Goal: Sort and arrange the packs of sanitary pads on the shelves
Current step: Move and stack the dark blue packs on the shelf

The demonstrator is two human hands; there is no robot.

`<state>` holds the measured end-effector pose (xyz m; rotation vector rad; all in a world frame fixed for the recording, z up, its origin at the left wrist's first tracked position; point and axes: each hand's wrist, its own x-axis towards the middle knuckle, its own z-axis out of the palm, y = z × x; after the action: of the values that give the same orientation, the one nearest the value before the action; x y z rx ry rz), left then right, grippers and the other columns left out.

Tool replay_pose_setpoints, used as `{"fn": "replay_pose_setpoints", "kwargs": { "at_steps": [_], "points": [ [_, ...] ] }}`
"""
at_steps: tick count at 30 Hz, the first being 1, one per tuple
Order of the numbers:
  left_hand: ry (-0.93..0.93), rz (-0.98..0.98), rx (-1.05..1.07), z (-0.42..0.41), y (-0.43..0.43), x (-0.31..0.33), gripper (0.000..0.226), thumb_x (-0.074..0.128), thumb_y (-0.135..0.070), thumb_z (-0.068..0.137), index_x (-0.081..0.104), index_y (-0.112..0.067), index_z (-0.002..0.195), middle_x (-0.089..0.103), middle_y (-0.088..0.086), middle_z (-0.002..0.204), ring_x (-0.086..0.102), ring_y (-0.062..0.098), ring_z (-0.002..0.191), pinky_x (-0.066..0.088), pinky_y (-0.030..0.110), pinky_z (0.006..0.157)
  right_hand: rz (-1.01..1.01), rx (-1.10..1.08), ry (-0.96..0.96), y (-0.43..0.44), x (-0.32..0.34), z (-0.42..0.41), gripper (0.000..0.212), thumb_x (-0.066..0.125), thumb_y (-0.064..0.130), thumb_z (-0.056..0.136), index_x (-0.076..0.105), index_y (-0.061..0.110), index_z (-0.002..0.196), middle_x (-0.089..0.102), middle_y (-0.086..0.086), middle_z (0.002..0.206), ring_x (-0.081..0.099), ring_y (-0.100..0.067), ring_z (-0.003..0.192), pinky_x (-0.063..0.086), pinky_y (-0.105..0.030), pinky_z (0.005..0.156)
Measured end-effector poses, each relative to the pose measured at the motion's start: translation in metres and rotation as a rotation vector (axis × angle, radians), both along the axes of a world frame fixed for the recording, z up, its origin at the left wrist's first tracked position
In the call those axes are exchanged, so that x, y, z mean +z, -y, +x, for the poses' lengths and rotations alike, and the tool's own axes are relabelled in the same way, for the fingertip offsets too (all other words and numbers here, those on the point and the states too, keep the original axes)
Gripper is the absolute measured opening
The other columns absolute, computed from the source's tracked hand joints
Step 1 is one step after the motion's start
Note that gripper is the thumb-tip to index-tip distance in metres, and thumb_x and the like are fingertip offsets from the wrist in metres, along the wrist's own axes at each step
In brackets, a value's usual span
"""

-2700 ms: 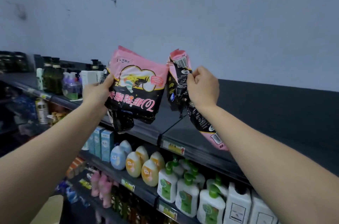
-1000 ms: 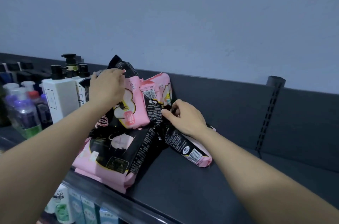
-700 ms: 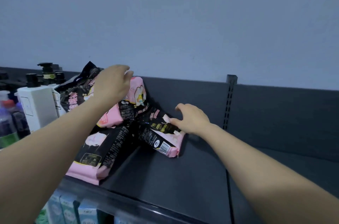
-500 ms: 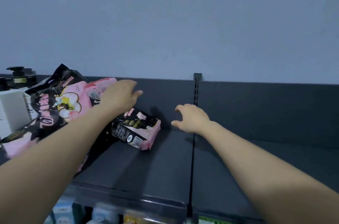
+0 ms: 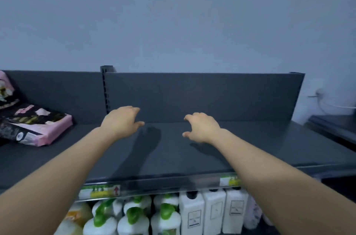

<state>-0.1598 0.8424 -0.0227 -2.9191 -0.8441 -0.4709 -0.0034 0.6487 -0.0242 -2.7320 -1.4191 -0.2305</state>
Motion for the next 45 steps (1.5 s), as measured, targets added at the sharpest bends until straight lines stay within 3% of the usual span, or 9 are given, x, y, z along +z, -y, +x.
{"fn": "replay_pose_setpoints", "kwargs": {
  "at_steps": [19, 25, 31, 45],
  "points": [
    [-0.056, 0.018, -0.680, 0.210, 0.231, 0.002, 0.058, 0.053, -0.044, 0.094, 0.039, -0.017, 0.144, 0.048, 0.002, 0.139, 0.046, 0.023, 0.129, 0.042, 0.042, 0.103, 0.004, -0.649, -0.009, 0.289, 0.007, 0.070, 0.058, 0.060, 0.045, 0.089, 0.045, 0.019, 0.138, 0.047, -0.011, 0.136, 0.042, -0.030, 0.128, 0.040, -0.041, 0.102],
    [-0.054, 0.003, -0.896, 0.242, 0.313, 0.000, 0.058, 0.054, -0.042, 0.094, 0.039, -0.016, 0.144, 0.049, 0.004, 0.140, 0.046, 0.024, 0.129, 0.042, 0.040, 0.102, 0.030, -0.850, -0.001, 0.369, 0.002, 0.056, 0.053, 0.062, 0.045, 0.086, 0.050, 0.019, 0.131, 0.052, -0.010, 0.129, 0.047, -0.030, 0.123, 0.041, -0.038, 0.097],
    [-0.049, -0.023, -1.069, 0.266, 0.399, 0.001, 0.056, 0.055, -0.043, 0.093, 0.042, -0.018, 0.142, 0.048, 0.002, 0.142, 0.046, 0.023, 0.128, 0.043, 0.040, 0.101, 0.009, -1.015, -0.002, 0.450, 0.004, 0.043, 0.055, 0.060, 0.046, 0.090, 0.046, 0.019, 0.136, 0.050, -0.008, 0.132, 0.046, -0.029, 0.123, 0.043, -0.040, 0.097],
    [0.010, -0.071, -1.293, 0.325, 0.626, 0.009, 0.056, 0.057, -0.040, 0.092, 0.043, -0.020, 0.143, 0.049, 0.002, 0.142, 0.046, 0.022, 0.129, 0.040, 0.034, 0.102, 0.012, -1.238, 0.067, 0.656, 0.017, 0.054, 0.055, 0.061, 0.046, 0.084, 0.050, 0.021, 0.131, 0.054, -0.008, 0.131, 0.050, -0.028, 0.121, 0.045, -0.039, 0.097]
  ]
}}
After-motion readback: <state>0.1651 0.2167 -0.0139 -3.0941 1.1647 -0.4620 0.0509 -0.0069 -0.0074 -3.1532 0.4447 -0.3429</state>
